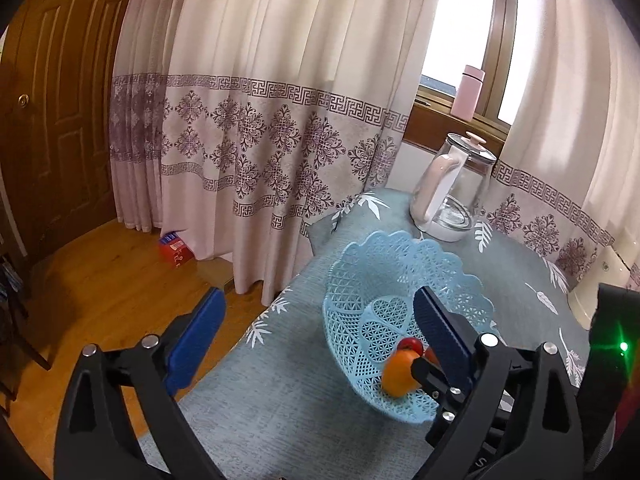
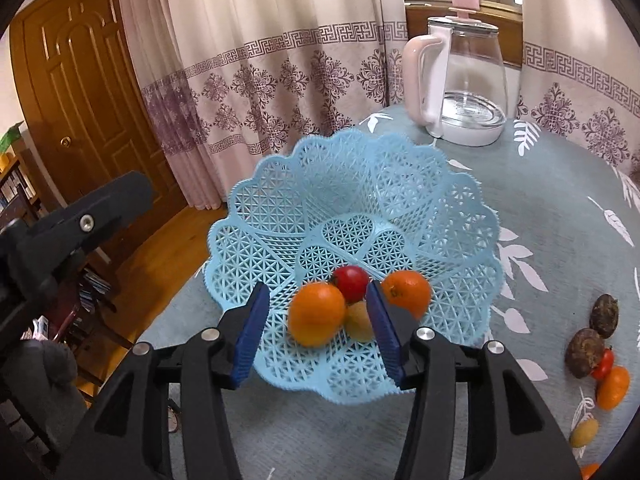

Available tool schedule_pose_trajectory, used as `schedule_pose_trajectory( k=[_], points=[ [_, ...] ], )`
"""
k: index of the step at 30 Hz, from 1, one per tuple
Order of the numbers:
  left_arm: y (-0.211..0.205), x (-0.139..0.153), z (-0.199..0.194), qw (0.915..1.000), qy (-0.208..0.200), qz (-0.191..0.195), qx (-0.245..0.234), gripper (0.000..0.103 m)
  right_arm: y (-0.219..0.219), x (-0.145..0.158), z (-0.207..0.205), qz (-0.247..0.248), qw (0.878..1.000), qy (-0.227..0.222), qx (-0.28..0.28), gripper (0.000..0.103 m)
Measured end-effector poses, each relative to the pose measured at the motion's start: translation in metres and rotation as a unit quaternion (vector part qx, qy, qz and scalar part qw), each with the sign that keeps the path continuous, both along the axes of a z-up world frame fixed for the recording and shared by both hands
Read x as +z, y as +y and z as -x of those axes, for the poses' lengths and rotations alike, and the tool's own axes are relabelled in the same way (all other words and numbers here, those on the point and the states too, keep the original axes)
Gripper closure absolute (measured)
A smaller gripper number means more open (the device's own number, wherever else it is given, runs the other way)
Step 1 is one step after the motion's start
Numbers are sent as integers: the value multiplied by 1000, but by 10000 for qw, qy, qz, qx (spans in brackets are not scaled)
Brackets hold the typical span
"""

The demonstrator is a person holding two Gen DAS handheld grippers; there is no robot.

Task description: Organize fruits

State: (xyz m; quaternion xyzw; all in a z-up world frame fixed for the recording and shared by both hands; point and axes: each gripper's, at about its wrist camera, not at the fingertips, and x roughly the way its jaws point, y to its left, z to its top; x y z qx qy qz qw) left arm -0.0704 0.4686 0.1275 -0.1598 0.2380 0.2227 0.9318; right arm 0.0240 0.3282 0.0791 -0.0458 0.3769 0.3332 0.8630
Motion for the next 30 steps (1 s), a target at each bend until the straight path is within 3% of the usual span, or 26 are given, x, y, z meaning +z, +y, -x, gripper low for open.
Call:
schedule_pose_trajectory(
  k=[15,24,30],
  points=[
    [-4,-1,-2,10000,53,-3,-52,3,-37,3,6,-286,9988,94,-375,51],
    [-1,-3,0,9998,17,208,-15,3,-57,9,13,-360,9967,-81,-723,39],
    [-11,0,-1,10000,40,13,-46,3,-72,10,19,-392,9951,-127,-898,38]
  ],
)
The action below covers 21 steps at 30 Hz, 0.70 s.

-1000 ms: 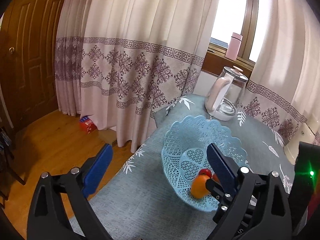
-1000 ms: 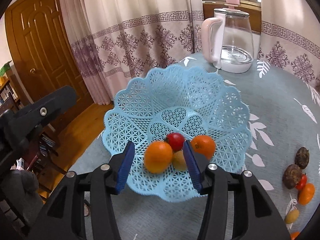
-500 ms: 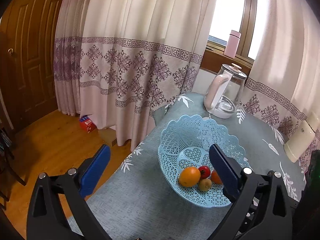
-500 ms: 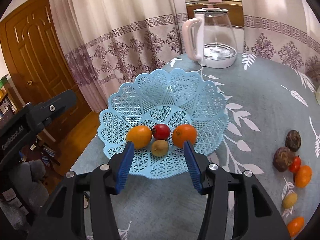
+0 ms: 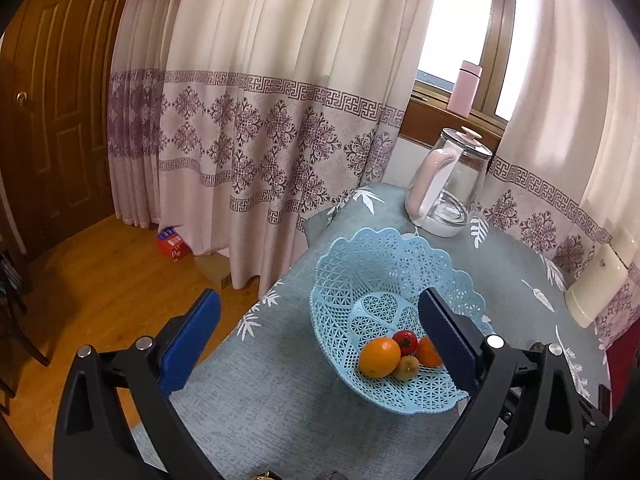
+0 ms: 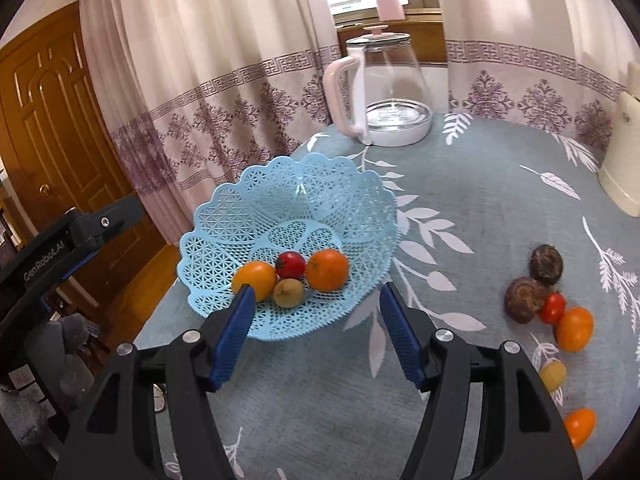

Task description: Organize fruits

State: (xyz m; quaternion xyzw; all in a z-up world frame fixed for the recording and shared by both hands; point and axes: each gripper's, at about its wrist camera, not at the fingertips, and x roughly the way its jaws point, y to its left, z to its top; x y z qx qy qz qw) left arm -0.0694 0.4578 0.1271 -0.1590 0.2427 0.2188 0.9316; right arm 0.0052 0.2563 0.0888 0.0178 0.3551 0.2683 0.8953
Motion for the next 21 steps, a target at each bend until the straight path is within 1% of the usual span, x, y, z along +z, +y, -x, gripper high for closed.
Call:
schedule_pose_trajectory(
  k=[15,21],
  points=[
    [-23,3,-1,9995,64,-229,-200,3,-40,-6,10,-51,9991,62,-416,37],
    [-37,2,-5,9985,112,-335,-408,3,-59,-12,12,-38,9980,120,-617,37]
  ],
)
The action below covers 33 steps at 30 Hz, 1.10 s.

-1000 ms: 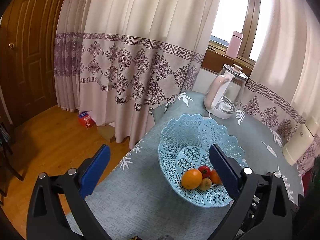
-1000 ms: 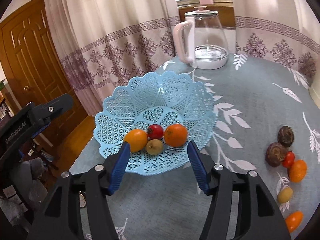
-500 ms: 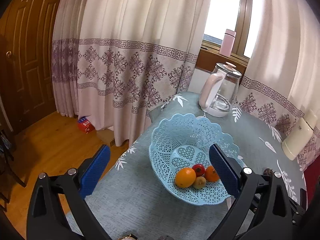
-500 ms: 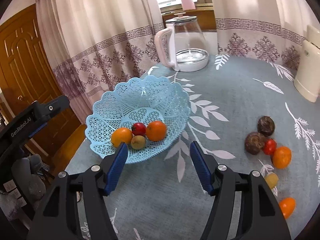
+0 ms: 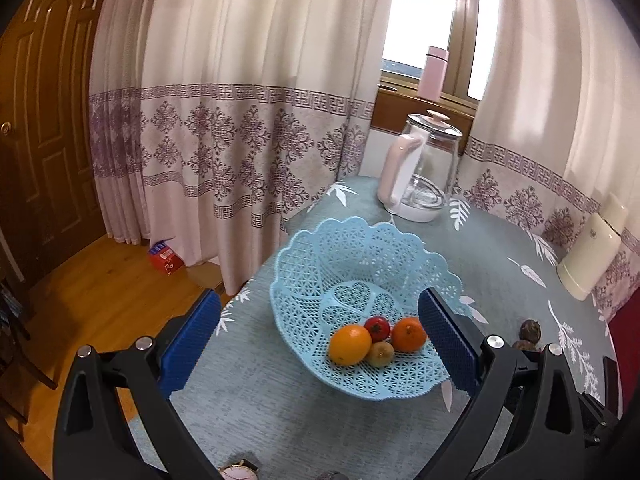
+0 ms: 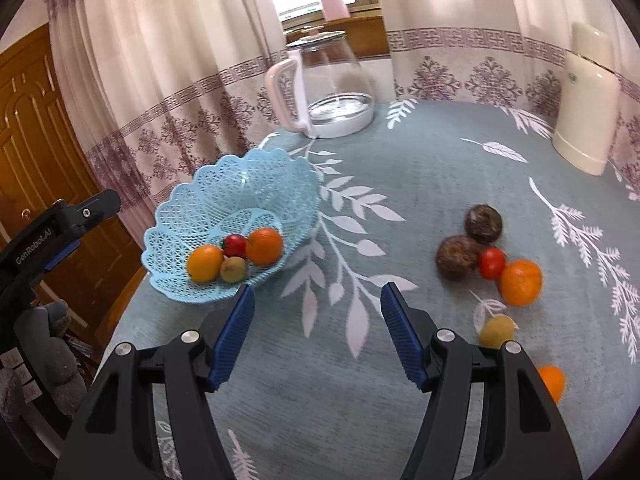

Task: Organize fruits
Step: 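Move the open right tool over an orange on the cloth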

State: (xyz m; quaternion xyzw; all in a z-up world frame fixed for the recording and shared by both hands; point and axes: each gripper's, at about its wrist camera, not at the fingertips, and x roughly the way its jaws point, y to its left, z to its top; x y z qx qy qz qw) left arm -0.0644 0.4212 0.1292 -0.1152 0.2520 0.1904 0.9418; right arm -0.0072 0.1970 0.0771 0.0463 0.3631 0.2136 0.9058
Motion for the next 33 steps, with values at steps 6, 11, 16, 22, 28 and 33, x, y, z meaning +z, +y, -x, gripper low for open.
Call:
schedule_pose_trajectory(
  k=[6,11,16,22,28,33],
  points=[
    [-15,-2,-6,9997,57,-95,-203,3,-21,-7,4,92,9997,23,-219,37],
    [-27,-2,-8,9991,72,-145,-380,3,-46,-17,9,281,9983,42,-499,37],
    [-43,-5,-10,9977,125,-274,-604,3,-73,-23,9,290,9963,104,-803,37],
    [-56,-7,-12,9963,158,-356,-768,3,-102,-27,16,431,9928,44,-1120,37],
    [-66,-11,-16,9952,224,-394,-866,3,-137,-39,19,482,9874,209,-1495,37],
    [-76,-15,-18,9938,282,-453,-974,3,-155,-46,20,476,9849,293,-1637,37]
  ],
)
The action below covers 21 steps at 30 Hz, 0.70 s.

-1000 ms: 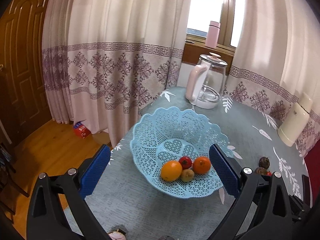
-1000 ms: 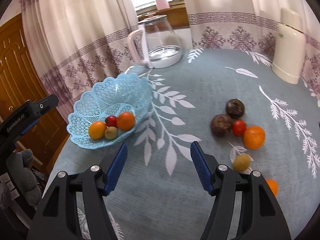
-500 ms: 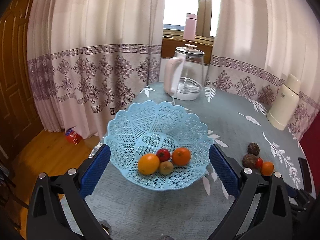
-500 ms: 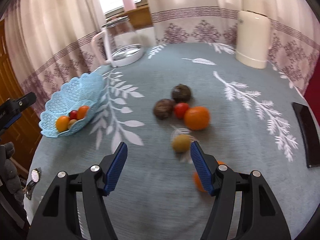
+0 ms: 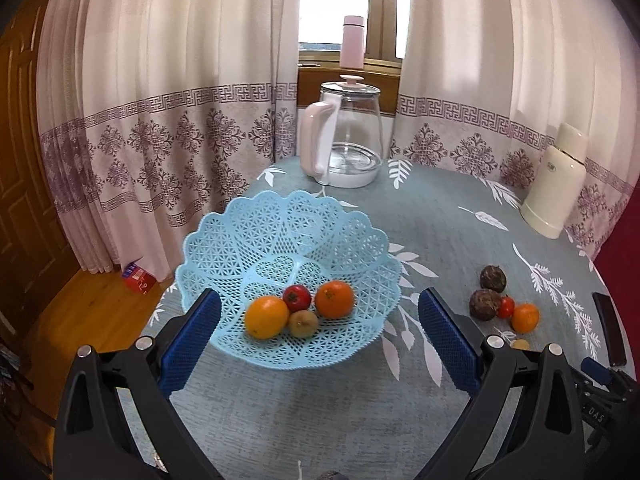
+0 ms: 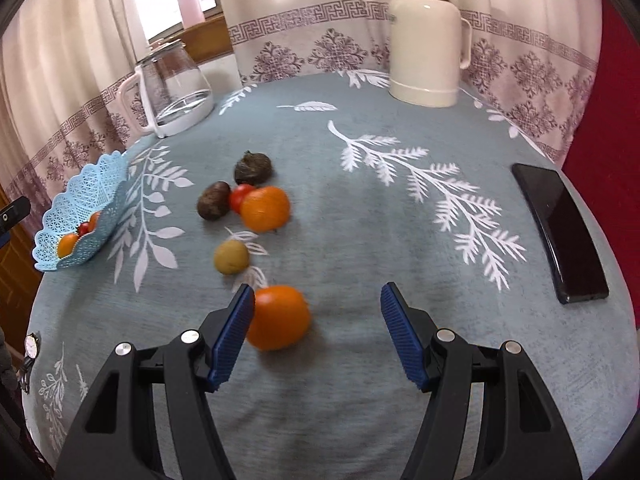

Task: Organize fruits
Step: 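Move the open right tool over an orange on the cloth, then lower the right tool onto the orange and close on it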

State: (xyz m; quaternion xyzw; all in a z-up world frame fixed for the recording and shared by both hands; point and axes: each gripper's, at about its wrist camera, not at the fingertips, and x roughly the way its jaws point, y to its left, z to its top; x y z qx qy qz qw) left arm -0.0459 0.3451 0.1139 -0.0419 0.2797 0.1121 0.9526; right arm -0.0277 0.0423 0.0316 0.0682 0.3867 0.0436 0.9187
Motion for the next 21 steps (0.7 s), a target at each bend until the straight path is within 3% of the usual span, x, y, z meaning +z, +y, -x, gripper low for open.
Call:
schedule_pose_trajectory(
  k=[15,21],
  points=[
    [-31,-13,-6,9991,191,-220,-320,3,20,-11,-3,4,9986,216,482,40],
    [-37,-16,-7,9986,226,-261,-402,3,26,-18,-10,43,9969,446,639,56]
  ],
)
